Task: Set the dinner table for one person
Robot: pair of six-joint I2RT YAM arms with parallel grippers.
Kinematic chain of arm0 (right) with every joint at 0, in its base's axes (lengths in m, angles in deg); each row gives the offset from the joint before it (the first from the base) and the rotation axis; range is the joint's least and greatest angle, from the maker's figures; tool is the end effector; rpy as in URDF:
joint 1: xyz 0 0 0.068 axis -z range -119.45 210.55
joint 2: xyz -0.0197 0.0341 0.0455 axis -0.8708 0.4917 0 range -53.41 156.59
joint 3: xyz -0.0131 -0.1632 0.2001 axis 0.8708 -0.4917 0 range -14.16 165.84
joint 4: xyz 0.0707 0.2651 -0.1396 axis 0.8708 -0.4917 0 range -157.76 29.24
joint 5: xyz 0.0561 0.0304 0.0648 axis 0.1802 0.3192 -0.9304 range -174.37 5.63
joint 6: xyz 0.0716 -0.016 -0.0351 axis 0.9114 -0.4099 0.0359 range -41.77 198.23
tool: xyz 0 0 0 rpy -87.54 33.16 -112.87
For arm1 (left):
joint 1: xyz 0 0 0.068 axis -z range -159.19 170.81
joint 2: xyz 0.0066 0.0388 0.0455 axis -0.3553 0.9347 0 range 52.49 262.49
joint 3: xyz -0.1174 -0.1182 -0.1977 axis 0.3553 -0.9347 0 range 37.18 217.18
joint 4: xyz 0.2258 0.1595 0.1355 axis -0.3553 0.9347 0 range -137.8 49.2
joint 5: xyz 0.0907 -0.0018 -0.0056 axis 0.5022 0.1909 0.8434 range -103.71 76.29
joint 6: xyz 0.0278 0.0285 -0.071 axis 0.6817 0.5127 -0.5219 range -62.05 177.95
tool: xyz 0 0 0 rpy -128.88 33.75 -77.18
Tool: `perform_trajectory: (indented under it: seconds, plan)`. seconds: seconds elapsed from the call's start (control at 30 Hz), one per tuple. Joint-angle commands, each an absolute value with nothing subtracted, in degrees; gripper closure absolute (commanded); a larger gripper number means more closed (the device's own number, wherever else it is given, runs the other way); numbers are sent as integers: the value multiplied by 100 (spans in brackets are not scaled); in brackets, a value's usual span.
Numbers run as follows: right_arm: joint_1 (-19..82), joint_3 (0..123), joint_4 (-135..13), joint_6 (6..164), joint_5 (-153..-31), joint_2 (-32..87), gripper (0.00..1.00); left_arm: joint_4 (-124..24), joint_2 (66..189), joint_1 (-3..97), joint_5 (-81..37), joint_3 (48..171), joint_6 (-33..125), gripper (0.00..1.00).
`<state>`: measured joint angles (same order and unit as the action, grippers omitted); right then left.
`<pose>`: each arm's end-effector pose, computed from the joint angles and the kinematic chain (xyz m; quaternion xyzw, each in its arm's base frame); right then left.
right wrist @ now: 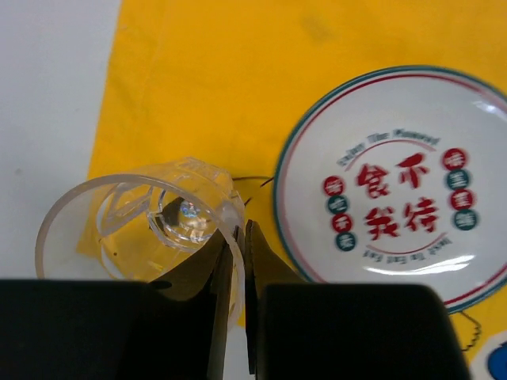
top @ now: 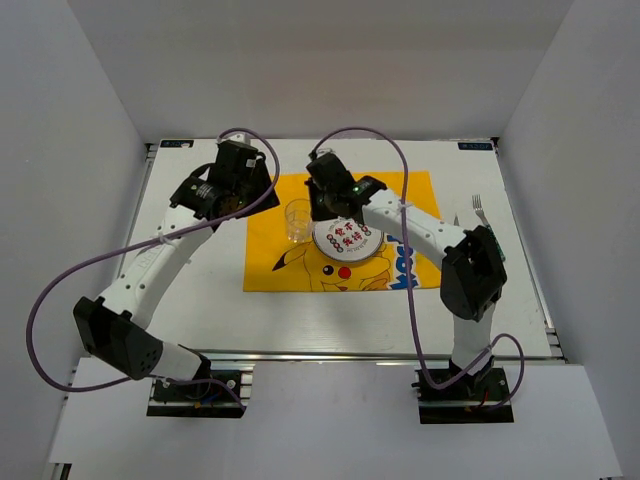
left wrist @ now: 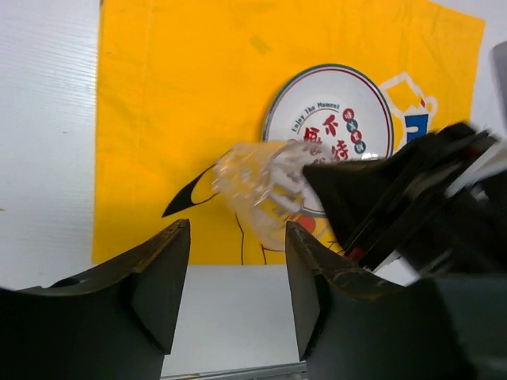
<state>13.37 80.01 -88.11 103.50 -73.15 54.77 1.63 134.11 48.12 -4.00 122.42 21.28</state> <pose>0.3534 0.3611 0.2426 -0.1327 0.8981 0.1703 0.3833 0.3372 -0.1606 0.3355 -0.1071 0.9176 -0.1320 0.3594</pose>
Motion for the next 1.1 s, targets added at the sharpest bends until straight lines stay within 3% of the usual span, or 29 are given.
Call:
perform_trajectory:
  seconds: [0.0,0.13,0.2,0.27,0.67,1.07]
  plan:
    - [1974,8742,-9114,10284,-6891,5732,100,388,13089,4736,-62,12270,2112,37]
    - [2765,9595,-9659,10056,-6689,6311,100,388,12930,4736,35,11990,2147,31]
    - [2995,10330,-10011,9985,-6583,6610,100,388,12825,4736,35,11832,2218,22]
    - [3461,10746,-10424,9915,-6583,7032,100,336,12659,4736,79,11717,2296,2]
    - [5042,10914,-10215,9502,-6811,7517,100,380,12500,4736,185,11304,2710,2]
    - [5457,11372,-10057,9396,-7251,8123,100,169,12447,4736,17,10925,2868,2]
